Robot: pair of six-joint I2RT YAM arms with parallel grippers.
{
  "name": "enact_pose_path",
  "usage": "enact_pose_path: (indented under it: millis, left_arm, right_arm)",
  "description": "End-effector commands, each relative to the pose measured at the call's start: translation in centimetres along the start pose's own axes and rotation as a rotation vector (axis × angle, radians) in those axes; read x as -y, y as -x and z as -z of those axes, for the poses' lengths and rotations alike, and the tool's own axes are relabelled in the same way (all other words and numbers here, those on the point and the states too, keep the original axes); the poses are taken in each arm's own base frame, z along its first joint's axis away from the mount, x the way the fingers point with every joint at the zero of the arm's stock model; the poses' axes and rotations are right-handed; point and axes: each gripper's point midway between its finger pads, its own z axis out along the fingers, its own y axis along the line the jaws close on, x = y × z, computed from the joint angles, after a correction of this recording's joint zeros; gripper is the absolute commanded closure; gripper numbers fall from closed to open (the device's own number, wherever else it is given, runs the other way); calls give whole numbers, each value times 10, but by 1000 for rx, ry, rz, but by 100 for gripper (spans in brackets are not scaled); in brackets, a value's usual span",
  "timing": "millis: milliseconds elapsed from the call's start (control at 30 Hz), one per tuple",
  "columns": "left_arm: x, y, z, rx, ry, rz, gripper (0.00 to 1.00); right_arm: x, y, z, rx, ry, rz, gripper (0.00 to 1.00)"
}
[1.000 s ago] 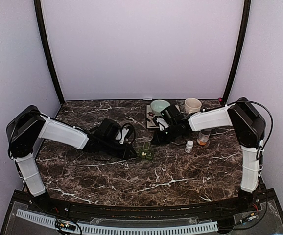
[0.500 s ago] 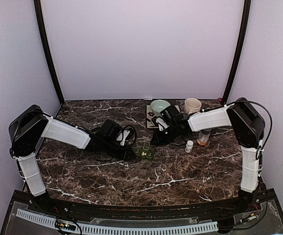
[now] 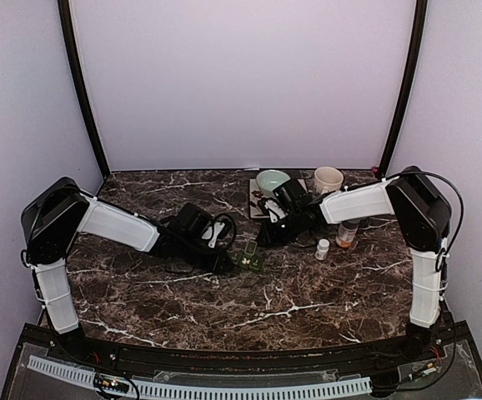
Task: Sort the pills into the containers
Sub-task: Hold the pill container at the center of the board.
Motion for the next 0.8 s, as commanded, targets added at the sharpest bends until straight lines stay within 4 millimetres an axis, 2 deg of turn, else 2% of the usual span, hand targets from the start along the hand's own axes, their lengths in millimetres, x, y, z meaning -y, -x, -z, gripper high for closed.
enact_pose_path:
  millis: [0,767]
  left_arm:
    - [-1,0,-1,-22,5,-13,81]
    - [-3,6,-2,-13,20,-16,80]
  right_arm:
    - [-10,5,-3,17,34,38,84]
    - [-22,-8,9,17,52,67,84]
